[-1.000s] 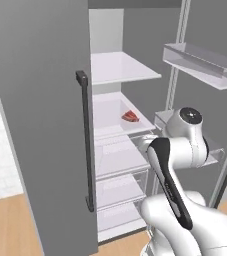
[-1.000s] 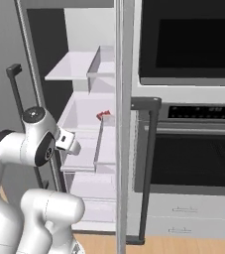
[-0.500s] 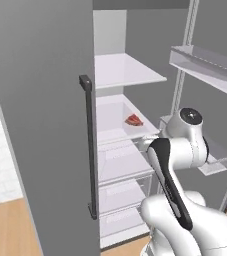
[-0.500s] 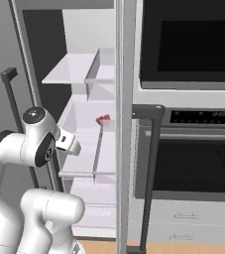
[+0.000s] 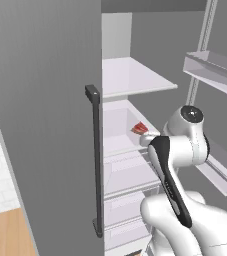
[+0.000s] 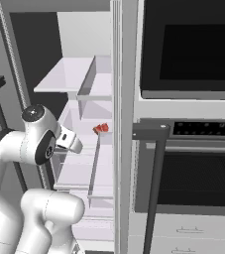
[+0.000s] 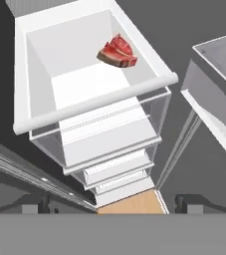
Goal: Place one mushroom and one steak in each tupperware on the nearby counter, to pack two identical lunches.
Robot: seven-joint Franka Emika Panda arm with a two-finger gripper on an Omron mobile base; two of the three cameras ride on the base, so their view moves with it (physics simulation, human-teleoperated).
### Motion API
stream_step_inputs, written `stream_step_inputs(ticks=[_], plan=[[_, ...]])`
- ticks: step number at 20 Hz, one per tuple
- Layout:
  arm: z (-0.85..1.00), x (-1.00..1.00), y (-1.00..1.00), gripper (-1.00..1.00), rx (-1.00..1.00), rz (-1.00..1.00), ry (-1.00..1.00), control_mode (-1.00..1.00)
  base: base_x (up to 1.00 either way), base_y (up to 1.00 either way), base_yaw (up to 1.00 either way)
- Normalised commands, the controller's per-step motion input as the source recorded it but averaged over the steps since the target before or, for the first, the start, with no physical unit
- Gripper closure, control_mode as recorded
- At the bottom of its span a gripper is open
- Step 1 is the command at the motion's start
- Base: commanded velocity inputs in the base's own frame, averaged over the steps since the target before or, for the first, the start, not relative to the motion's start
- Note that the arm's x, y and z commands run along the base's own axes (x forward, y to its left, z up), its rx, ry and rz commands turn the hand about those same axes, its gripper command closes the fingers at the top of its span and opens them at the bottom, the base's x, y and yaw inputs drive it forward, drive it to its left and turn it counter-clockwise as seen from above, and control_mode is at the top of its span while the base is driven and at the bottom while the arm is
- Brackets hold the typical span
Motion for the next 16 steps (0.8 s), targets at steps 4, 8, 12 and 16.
stream_step_inputs(ticks=[4, 8, 12, 16], plan=[[0.45, 0.68, -0.38, -1.00, 0.00, -0.26, 0.00, -1.00, 0.00, 0.00, 0.00], [0.02, 0.89, -0.05, -1.00, 0.00, -0.06, 0.05, -1.00, 0.00, 0.00, 0.00], [-0.10, 0.66, 0.08, -1.00, 0.00, -0.04, 0.15, -1.00, 0.00, 0.00, 0.00], [-0.56, 0.39, 0.00, -1.00, 0.00, -0.06, 0.04, -1.00, 0.00, 0.00, 0.00]])
